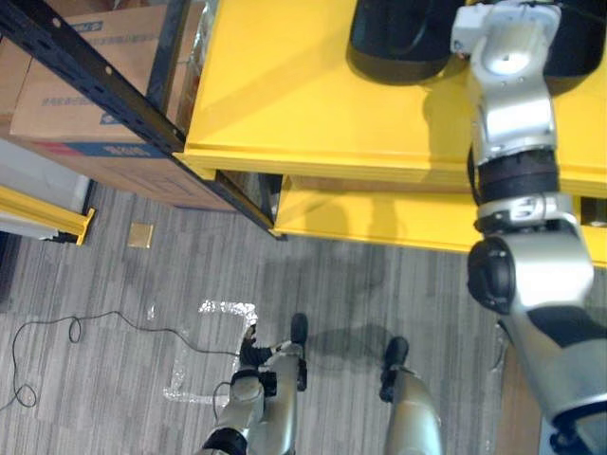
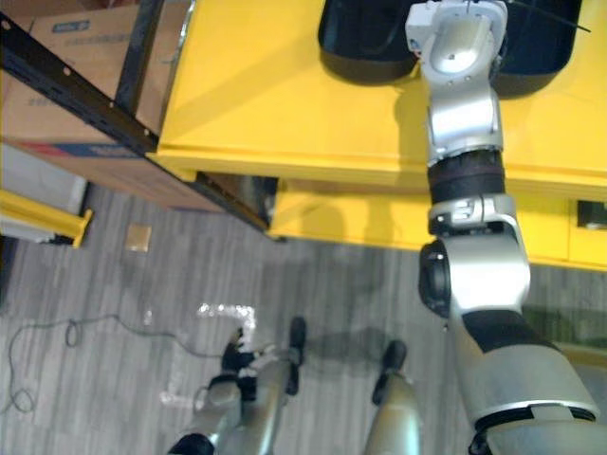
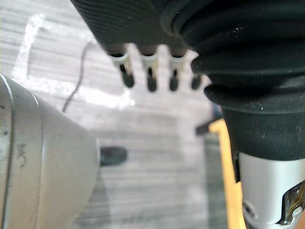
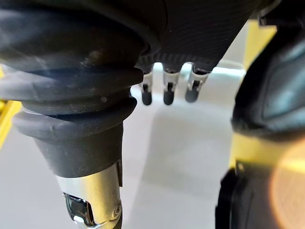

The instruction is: Walk over and take plastic housings, then place them on the shelf

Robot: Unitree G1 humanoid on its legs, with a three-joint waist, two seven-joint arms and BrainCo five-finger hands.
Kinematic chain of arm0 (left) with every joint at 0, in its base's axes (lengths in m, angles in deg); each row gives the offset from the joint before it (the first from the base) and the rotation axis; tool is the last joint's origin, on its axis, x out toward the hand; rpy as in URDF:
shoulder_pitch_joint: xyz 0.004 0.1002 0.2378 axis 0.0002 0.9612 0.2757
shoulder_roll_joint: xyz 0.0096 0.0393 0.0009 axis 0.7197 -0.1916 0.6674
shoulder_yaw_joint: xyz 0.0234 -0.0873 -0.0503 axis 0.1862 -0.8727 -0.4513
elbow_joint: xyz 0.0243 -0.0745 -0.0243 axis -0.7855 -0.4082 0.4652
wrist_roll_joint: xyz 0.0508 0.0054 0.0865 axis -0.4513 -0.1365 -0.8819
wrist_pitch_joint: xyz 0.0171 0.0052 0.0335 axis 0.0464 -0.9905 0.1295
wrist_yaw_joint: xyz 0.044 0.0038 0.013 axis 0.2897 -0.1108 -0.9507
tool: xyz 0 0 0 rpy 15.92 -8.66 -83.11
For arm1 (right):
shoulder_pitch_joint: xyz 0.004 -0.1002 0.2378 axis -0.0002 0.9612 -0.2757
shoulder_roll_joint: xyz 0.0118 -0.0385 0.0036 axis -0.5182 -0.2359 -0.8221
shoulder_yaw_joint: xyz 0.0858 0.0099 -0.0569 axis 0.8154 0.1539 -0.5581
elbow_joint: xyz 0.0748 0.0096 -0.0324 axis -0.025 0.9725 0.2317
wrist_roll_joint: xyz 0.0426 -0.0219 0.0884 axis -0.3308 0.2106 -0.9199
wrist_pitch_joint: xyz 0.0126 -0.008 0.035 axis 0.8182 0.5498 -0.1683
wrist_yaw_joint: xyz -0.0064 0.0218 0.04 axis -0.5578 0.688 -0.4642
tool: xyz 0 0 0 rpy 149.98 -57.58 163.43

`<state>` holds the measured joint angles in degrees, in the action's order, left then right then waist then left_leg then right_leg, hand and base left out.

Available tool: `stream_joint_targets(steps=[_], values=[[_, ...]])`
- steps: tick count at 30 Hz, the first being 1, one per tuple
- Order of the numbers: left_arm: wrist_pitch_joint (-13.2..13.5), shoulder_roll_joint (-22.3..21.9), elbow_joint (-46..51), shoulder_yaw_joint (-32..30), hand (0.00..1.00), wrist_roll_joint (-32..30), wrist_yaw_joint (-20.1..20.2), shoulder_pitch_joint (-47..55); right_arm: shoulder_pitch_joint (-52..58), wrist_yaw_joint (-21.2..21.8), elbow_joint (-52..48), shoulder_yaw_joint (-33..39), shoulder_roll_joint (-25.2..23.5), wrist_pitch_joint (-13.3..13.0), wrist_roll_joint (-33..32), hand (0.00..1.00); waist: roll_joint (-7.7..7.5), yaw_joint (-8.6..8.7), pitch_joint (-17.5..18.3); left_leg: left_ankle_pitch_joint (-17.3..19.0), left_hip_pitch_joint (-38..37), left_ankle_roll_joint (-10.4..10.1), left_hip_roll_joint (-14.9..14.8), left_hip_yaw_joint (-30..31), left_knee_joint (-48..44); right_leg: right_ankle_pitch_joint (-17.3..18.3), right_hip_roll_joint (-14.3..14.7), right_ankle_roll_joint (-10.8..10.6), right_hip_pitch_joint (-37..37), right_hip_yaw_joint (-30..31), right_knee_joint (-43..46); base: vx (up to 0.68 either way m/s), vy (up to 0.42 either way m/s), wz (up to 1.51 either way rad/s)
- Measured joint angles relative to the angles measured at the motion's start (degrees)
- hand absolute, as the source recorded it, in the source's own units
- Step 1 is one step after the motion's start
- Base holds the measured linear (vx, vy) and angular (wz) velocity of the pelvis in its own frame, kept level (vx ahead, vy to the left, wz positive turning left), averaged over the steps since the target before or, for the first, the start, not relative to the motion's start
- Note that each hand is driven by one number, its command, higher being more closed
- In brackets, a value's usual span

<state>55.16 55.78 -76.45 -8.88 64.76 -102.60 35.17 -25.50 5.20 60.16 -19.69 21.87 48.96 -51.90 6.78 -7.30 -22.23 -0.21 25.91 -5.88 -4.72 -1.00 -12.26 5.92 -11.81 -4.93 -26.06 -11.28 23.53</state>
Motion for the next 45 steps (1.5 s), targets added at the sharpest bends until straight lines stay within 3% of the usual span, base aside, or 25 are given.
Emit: stream_joint_targets(steps=[12,45], values=[[0.04,0.08,-0.06,-0.54,0.00,0.03,0.40,0.66,-1.30,2.29,2.38,-2.31,0.14,-0.12,-1.25,0.00,-0.02,-0.07,0.01,-2.32,-1.18,-0.39,0.04,0.44,3.89,0.02,0.01,0.04,-0.12,-0.69,0.07,0.01,0.001,0.03],[0.72,0.06,-0.02,-0.52,0.00,0.02,1.97,0.88,-3.94,5.06,8.33,-2.01,0.04,-0.02,-2.16,0.00,-0.03,-0.15,-0.01,-2.39,-0.98,-0.43,-0.04,0.35,4.14,0.02,0.02,0.04,-0.90,-0.44,0.70,0.02,0.003,0.00]])
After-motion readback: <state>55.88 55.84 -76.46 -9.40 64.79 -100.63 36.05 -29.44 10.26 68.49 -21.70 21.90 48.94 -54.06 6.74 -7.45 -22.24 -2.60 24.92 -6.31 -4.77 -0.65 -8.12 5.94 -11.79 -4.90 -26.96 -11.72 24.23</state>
